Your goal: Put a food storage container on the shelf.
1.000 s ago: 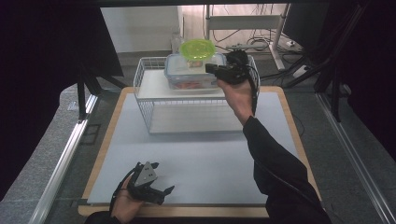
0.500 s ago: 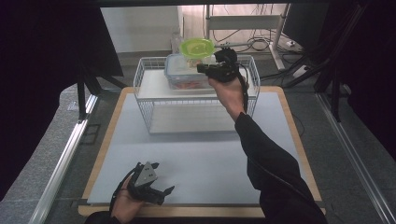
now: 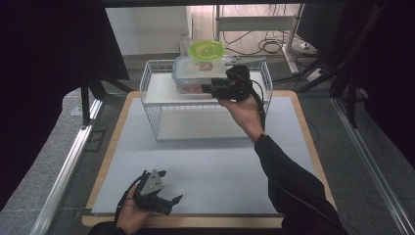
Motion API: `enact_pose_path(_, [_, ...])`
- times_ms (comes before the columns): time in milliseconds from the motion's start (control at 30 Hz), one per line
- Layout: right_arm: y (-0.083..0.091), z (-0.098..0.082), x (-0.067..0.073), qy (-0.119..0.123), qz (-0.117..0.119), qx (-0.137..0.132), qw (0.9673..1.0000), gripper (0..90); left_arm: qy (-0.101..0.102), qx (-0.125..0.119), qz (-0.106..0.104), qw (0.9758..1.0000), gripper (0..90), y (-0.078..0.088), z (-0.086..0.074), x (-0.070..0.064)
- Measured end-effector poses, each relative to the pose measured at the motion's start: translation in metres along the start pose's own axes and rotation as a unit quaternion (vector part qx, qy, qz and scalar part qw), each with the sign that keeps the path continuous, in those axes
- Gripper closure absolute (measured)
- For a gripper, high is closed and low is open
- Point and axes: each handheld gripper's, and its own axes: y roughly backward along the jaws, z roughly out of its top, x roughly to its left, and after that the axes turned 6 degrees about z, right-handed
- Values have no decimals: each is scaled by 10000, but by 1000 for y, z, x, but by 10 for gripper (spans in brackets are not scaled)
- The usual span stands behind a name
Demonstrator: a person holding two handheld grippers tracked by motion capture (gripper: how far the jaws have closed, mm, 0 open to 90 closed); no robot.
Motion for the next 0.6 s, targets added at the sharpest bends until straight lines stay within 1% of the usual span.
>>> enact_pose_path(133, [5, -6, 6, 114, 30, 22, 9999, 391, 22, -10, -8, 10000, 39, 0, 0, 0])
enact_pose_path(233, [10, -13, 12, 318, -12, 75, 9995, 340, 46, -22, -25, 10000, 37, 1, 0, 0])
enact_pose_path(267, [12, -15, 13, 379, -14, 96, 9992, 325, 82, -49, -41, 9999, 37, 1, 0, 0])
enact_pose_path(500, [23, -31, 22, 555, 47, 197, 9983, 228, 195, -119, -115, 9997, 26, 2, 0, 2])
enact_pose_path(600, [27, -37, 24, 656, 24, 244, 9975, 189, 249, -135, -184, 9994, 24, 3, 1, 2])
